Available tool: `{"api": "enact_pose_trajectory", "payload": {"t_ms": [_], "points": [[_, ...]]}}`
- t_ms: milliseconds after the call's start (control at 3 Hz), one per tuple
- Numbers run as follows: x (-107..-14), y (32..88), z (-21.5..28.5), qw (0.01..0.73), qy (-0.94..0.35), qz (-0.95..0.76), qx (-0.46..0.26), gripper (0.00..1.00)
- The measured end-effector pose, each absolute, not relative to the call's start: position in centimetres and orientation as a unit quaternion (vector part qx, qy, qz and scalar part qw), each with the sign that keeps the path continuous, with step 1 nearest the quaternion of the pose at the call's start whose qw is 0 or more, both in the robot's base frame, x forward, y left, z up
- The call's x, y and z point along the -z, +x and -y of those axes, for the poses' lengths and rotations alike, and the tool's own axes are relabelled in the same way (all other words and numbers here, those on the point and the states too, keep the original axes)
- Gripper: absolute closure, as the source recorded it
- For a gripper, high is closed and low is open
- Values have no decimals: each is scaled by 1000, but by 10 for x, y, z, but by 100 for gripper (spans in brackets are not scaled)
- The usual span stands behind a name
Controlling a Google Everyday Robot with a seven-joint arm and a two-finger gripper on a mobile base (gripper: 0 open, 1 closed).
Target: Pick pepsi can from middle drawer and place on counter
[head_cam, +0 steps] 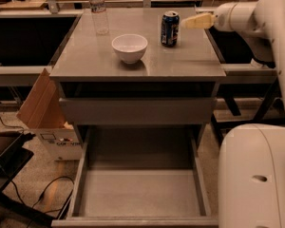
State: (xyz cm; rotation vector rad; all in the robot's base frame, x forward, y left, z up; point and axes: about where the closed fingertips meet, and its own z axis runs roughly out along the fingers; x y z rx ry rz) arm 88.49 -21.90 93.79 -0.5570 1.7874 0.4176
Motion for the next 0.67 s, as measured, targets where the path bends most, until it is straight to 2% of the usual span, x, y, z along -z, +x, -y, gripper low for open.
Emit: {"api": "enact_pose_trajectory", "payload": {"t_ms": [333, 667], "points": [[-1017, 836, 254, 599, -269, -742, -138, 0], [-1083, 809, 269, 623, -262, -734, -64, 0]]}}
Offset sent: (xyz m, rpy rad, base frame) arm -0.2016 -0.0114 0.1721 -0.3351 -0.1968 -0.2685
